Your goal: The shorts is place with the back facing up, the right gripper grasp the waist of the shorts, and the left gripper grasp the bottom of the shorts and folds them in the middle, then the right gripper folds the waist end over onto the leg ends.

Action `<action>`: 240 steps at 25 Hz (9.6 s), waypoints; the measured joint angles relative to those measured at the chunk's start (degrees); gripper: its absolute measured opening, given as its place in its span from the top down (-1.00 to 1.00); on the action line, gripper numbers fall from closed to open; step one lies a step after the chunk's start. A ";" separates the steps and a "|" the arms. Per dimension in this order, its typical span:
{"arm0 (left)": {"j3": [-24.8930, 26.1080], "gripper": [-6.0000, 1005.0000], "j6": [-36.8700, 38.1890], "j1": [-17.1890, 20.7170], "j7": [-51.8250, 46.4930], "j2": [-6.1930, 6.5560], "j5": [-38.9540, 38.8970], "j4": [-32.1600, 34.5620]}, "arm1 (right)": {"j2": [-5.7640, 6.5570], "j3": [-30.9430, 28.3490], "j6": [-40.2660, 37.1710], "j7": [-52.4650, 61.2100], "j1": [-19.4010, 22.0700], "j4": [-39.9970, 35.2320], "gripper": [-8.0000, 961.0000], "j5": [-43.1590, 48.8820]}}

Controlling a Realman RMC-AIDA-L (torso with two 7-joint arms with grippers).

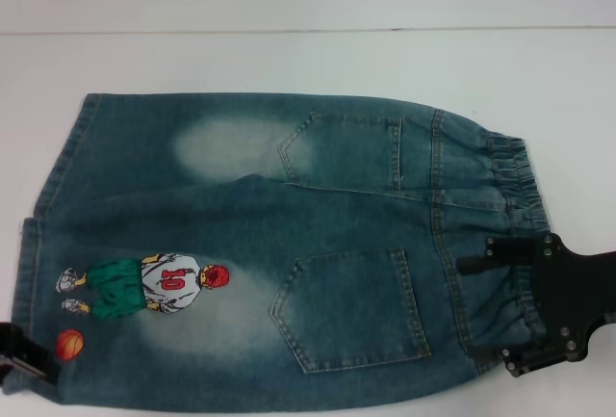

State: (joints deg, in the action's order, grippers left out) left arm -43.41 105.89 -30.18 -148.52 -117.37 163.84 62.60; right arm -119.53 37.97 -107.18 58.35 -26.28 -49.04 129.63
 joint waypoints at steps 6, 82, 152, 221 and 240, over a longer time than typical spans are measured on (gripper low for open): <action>-0.24 -0.21 0.07 -0.73 0.00 0.14 -0.02 -1.77 | 0.00 -0.09 0.11 0.00 0.00 0.00 -0.90 0.00; -5.18 0.83 0.35 -6.52 0.08 0.48 -0.09 -5.27 | 0.57 0.06 2.94 27.87 -4.44 -8.96 -0.72 24.19; 0.43 0.82 -29.37 -15.45 3.28 -1.51 -3.69 -3.67 | 2.96 -10.97 26.56 39.97 -5.83 -2.20 0.78 1.46; -0.22 -0.83 -12.90 -4.59 46.89 -5.35 -41.08 -11.32 | 0.33 -14.71 20.78 1.98 13.26 8.91 -0.91 -16.70; -2.50 -0.83 -10.05 -3.19 48.78 -6.52 -41.14 -11.14 | 0.62 -13.21 36.08 -7.84 5.09 22.99 -0.91 -16.41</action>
State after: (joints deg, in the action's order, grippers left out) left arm -45.91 95.84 -33.37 -99.75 -123.89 122.70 51.46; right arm -118.92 24.76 -71.10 50.52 -21.19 -26.05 113.23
